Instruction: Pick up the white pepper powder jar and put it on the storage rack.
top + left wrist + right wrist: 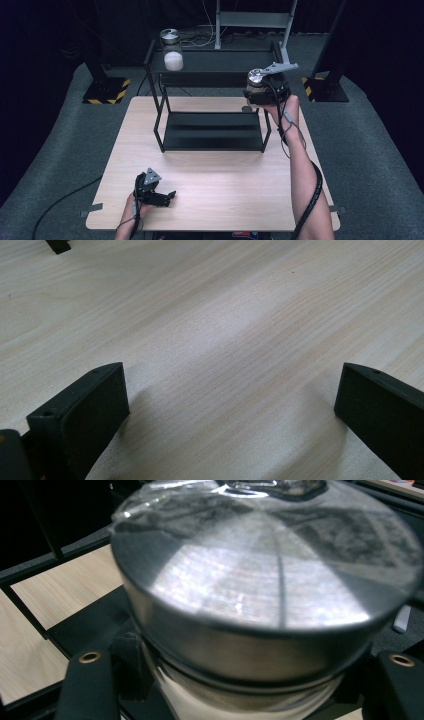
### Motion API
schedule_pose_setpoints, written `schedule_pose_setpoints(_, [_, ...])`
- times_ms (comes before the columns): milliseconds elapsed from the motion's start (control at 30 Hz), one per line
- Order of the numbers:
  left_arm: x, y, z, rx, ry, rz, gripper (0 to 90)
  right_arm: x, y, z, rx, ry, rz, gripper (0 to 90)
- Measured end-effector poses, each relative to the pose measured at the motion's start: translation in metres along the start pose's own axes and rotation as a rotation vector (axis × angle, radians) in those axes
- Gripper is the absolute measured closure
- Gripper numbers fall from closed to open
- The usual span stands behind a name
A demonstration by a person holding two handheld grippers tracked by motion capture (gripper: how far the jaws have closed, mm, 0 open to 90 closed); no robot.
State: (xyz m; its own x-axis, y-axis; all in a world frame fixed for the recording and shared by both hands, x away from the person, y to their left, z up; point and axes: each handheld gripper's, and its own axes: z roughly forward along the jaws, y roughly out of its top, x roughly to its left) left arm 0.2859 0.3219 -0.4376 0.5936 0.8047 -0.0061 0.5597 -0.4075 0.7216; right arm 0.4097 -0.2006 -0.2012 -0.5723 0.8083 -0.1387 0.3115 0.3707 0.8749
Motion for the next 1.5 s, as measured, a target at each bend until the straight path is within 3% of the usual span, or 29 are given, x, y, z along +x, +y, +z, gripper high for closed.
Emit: schedule_pose_setpoints(1500, [0.000, 0.000, 0.000, 0.001, 0.000, -0.001, 0.3, -0.005, 0.042, -0.024, -0.057, 0.010, -0.011, 30.8])
